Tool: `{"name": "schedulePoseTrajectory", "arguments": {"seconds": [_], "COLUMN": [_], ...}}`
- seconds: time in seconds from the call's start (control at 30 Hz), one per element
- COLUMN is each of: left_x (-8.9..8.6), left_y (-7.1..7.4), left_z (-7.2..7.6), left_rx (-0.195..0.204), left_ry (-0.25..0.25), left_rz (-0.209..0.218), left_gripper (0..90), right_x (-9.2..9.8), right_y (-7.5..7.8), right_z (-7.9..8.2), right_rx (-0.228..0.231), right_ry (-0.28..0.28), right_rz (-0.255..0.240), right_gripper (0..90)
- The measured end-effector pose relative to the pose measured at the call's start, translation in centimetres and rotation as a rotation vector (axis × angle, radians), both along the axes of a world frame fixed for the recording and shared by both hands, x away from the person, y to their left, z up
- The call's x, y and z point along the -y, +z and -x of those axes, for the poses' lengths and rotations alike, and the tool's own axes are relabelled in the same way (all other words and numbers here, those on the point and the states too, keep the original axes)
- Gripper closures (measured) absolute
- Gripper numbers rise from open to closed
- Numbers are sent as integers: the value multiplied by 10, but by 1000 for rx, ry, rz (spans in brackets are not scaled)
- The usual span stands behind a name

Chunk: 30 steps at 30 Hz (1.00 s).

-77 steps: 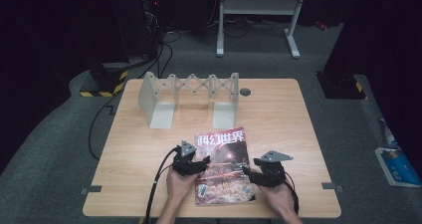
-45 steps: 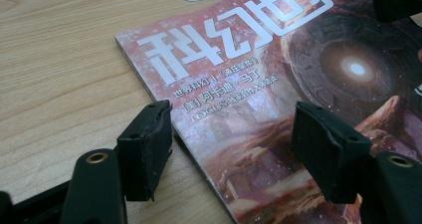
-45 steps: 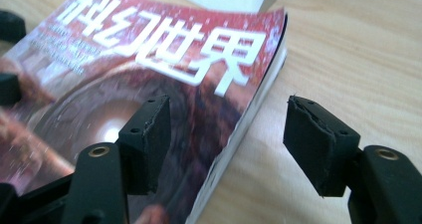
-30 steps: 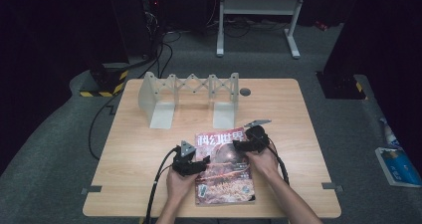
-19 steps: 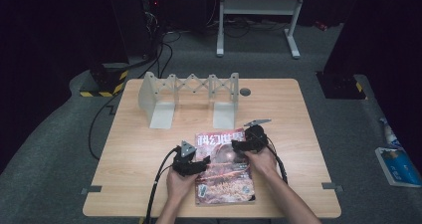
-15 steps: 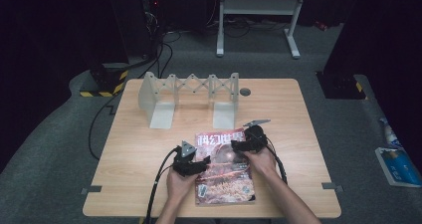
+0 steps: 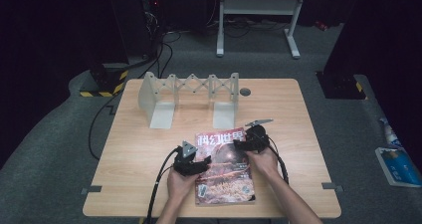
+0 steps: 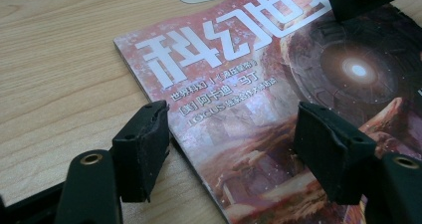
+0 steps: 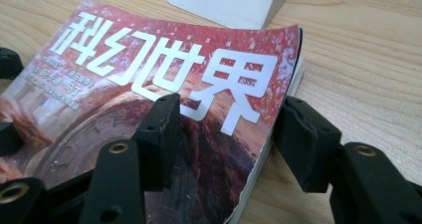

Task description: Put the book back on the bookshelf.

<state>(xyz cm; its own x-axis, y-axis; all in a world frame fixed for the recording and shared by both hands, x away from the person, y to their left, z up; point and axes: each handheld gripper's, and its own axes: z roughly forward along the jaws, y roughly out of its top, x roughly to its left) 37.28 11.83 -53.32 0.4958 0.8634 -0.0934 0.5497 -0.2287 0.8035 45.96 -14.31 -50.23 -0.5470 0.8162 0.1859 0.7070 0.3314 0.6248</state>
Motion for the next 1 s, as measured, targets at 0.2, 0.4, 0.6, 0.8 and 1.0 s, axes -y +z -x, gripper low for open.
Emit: {"name": "schedulePoseTrajectory", "arguments": {"seconds": [0.2,0.4,0.6,0.8,1.0], "left_x": [1,0,1,1,1], "left_y": [0,0,-1,-1,-1], "left_z": [0,0,0,0,0], "left_rx": [3,6,5,5,6], "left_ry": [9,8,12,11,12], "left_rz": [2,-1,4,4,4], "left_gripper": [308,309,315,316,316], "right_x": [-2,-6,-4,-4,-8], "right_y": [3,5,8,10,11], "right_z": [4,8,12,20,22], "right_rx": [0,-6,-21,-22,-28], "right_ry": [33,78,95,121,120], "right_rz": [-5,-15,-25,-31,-56], "right_gripper": [464,478,479,479,481]}}
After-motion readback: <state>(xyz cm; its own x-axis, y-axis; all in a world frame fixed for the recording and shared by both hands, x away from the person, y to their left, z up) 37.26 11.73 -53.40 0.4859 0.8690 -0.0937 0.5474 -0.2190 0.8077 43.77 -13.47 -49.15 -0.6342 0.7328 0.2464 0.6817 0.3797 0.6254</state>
